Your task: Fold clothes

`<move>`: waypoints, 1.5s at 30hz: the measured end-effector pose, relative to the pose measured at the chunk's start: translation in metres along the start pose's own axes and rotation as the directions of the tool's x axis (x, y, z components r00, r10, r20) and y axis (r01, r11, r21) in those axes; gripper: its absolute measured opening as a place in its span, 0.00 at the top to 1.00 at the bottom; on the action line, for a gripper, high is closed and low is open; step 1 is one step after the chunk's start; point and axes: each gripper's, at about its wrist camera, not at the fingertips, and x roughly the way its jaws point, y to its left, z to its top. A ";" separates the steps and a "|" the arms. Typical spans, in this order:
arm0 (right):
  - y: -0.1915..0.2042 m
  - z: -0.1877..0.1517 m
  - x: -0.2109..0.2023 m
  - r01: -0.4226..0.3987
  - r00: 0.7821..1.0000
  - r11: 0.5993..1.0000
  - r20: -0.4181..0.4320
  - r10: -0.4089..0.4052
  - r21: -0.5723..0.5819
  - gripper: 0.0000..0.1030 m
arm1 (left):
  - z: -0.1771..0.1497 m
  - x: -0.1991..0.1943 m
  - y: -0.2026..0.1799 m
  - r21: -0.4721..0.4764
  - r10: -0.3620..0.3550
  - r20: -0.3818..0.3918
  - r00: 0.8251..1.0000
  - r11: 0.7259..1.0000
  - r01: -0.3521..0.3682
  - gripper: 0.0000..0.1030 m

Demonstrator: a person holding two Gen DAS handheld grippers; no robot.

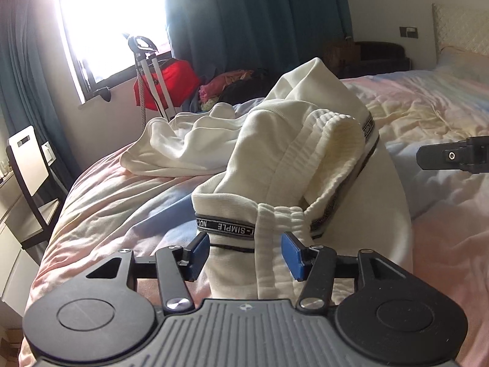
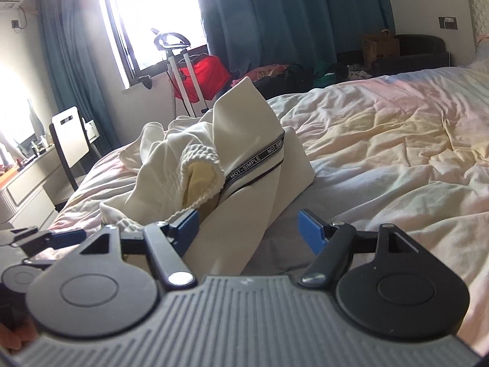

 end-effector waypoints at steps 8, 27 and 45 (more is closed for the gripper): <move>-0.012 0.005 0.009 0.009 1.000 0.999 -0.012 -0.008 0.039 0.28 | -0.002 0.002 0.007 -0.019 -0.133 0.004 0.991 0.991 0.133 0.31; 0.049 0.004 0.048 -0.088 0.987 0.995 -0.143 0.080 -0.053 0.28 | -0.013 0.008 0.096 -0.513 0.066 -0.071 0.995 0.853 -0.093 0.27; 0.106 0.006 0.065 0.139 0.970 0.965 -0.168 -0.178 -0.221 0.91 | -0.015 0.024 0.109 -0.512 0.096 -0.038 0.995 0.853 -0.102 0.27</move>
